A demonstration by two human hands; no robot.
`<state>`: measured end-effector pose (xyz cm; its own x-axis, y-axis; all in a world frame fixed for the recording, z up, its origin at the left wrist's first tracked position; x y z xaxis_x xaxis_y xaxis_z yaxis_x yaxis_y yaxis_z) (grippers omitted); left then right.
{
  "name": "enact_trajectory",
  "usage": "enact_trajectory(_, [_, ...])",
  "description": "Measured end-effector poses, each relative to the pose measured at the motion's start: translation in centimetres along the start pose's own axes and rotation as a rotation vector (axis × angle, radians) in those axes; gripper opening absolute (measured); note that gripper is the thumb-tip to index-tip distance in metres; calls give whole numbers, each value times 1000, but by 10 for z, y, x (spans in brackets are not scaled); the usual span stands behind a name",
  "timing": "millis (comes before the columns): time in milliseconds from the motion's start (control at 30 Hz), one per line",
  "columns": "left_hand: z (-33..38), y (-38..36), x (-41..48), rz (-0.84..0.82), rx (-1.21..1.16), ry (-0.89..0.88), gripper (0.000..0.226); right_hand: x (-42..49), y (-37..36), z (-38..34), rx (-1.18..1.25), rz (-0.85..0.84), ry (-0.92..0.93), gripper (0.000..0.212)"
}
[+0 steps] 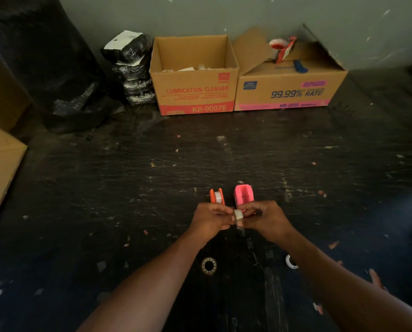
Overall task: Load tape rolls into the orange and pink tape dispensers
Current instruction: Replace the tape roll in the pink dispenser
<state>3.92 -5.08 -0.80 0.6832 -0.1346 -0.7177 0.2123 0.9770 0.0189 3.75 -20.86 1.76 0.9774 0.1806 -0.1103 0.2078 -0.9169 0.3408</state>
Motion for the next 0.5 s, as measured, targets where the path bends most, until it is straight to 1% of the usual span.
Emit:
enact_trajectory(100, [1, 0, -3, 7, 7, 4, 22, -1, -1, -2, 0, -16, 0, 41])
enact_trajectory(500, [1, -5, 2, 7, 24, -2, 17, 0, 1, 9, 19, -22, -10, 42])
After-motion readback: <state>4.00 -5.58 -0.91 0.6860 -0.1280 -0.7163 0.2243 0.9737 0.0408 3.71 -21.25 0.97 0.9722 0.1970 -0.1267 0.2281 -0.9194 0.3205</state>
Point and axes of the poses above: each hand's wrist, its own x-axis towards the middle knuckle, its own y-axis out of the back of the hand, z = x × y, the point moved 10 cm from there along x, towards the middle knuckle, and after that the axes turned 13 degrees about y, right-handed, at the moved point
